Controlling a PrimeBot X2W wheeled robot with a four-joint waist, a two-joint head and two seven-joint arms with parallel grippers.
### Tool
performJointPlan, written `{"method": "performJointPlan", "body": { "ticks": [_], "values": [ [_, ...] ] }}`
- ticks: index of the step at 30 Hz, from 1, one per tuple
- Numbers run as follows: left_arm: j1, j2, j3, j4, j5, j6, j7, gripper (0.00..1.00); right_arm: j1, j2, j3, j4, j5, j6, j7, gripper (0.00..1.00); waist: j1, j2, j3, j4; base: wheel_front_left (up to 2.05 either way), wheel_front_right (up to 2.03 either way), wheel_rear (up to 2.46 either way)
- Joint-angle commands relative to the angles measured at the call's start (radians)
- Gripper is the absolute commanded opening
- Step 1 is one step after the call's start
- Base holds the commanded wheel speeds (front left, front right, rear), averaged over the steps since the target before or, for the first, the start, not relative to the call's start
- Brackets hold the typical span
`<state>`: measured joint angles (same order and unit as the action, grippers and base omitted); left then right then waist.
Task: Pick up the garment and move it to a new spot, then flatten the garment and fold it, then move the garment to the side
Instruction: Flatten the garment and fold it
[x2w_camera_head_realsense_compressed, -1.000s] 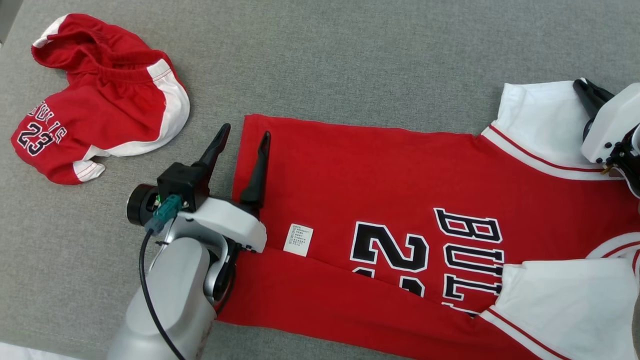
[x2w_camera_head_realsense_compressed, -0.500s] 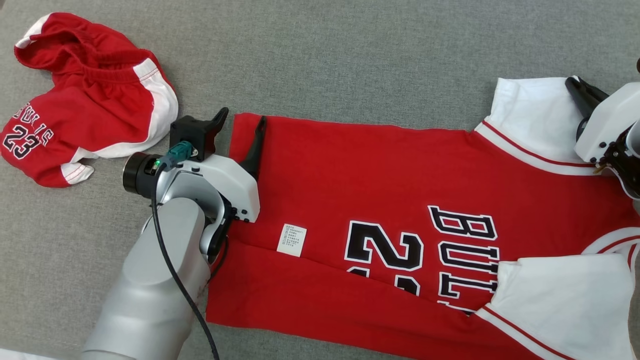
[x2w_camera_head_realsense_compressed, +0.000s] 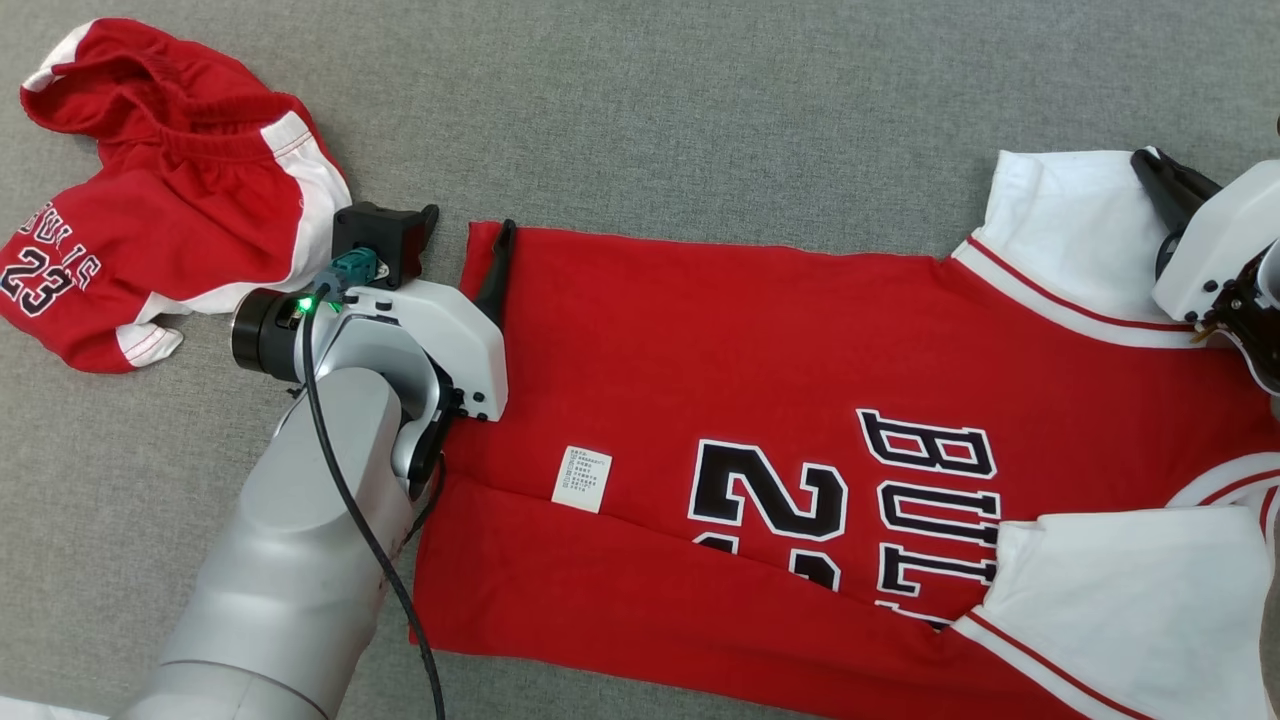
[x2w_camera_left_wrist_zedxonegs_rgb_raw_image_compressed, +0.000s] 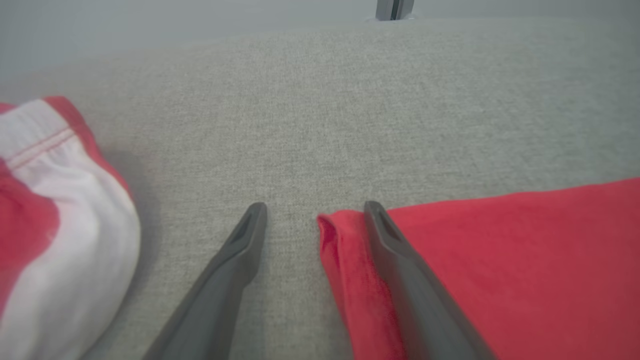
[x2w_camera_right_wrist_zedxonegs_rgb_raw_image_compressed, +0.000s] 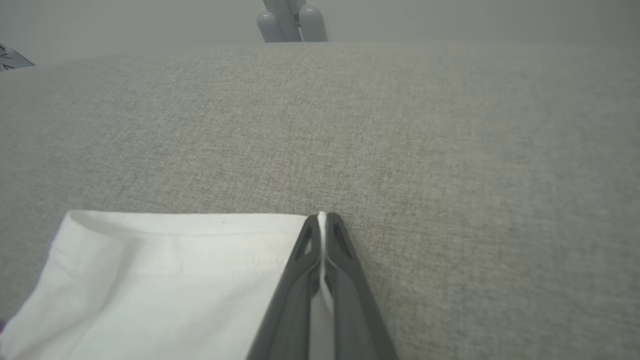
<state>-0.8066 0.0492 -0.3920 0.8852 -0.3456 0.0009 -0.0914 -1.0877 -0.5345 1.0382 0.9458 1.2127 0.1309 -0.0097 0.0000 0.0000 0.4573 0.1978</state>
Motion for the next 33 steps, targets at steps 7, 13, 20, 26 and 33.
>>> {"method": "performJointPlan", "body": {
  "ticks": [7,13,20,26,33],
  "values": [
    [-0.03,0.004,-0.03,0.045,-0.025,-0.02,0.015,0.0,0.001,-0.001,0.045,0.013,0.032,0.0,-0.008,0.0,0.0,0.0,-0.001,0.0,0.0,0.0,0.0],
    [-0.036,0.005,-0.05,0.062,-0.046,-0.026,0.0,0.0,-0.008,-0.001,0.074,0.022,0.055,0.0,-0.013,0.0,0.0,0.0,-0.005,0.001,0.0,0.0,0.0],
    [-0.032,0.004,-0.061,0.071,-0.059,-0.032,-0.04,0.0,-0.001,-0.001,0.096,0.023,0.075,0.0,-0.069,0.0,0.0,0.0,-0.032,0.001,0.0,0.0,0.0],
    [-0.023,0.005,-0.069,0.069,-0.069,-0.05,-0.068,0.0,0.023,-0.009,0.11,0.008,0.089,0.0,-0.156,0.0,0.0,0.0,-0.067,-0.005,0.0,0.0,0.0],
    [-0.002,0.024,-0.082,0.061,-0.07,-0.064,-0.086,0.0,0.068,-0.014,0.118,-0.019,0.098,0.0,-0.236,0.0,0.0,0.0,-0.115,-0.021,0.0,0.0,0.0]
  ]
}}
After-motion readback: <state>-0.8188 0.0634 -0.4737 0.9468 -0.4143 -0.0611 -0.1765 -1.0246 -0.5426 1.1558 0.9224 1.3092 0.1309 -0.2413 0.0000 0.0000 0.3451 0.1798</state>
